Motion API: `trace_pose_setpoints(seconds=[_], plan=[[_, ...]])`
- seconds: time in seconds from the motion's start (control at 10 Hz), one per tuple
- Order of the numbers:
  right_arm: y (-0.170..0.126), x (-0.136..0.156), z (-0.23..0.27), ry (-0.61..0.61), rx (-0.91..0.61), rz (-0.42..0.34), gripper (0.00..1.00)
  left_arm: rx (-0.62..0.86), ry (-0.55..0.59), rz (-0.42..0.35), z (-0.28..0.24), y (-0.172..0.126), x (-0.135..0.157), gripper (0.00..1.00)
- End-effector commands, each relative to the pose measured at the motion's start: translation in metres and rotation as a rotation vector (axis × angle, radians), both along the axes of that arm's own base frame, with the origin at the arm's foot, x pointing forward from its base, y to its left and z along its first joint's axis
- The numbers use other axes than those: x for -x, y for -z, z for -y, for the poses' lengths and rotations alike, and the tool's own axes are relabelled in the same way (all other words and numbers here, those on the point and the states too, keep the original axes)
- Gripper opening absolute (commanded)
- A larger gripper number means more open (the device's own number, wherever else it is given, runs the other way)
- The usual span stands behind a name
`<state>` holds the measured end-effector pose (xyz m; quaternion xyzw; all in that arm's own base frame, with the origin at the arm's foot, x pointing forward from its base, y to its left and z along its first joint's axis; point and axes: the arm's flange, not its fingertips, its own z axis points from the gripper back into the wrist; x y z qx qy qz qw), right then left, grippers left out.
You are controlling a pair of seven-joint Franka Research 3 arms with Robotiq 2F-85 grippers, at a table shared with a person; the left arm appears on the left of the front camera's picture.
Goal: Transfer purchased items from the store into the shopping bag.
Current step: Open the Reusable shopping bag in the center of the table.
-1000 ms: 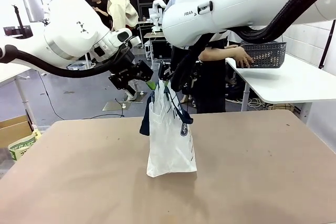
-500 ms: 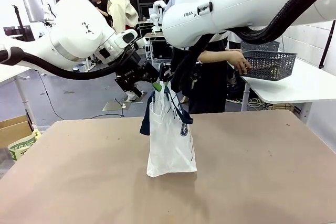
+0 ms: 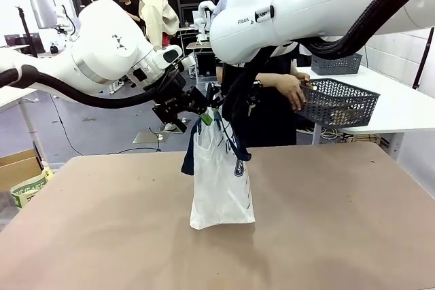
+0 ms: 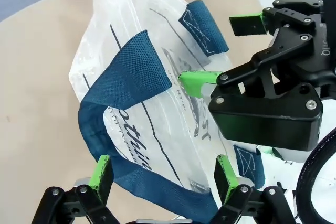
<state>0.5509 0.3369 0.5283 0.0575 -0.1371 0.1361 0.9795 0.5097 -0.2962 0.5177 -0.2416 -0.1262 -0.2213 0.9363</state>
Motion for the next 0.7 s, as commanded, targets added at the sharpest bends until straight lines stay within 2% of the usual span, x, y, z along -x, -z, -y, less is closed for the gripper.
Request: trace_pose_setpoints(seconds=[0.0, 0.1, 0.3, 0.6], plan=[[-0.001, 0.001, 0.000, 0.018, -0.009, -0.015, 1.00, 0.006, -0.015, 0.006, -0.003, -0.008, 0.002, 1.00], [-0.001, 0.001, 0.000, 0.018, -0.009, -0.015, 1.00, 0.006, -0.015, 0.006, -0.003, -0.008, 0.002, 1.00], [0.002, -0.003, 0.001, -0.027, -0.028, -0.005, 0.64, 0.024, -0.006, 0.013, -0.003, -0.004, 0.001, 0.62], [0.007, 0.003, 0.007, -0.047, 0.010, -0.047, 0.05, 0.015, -0.036, 0.032, -0.013, -0.006, 0.006, 0.04]])
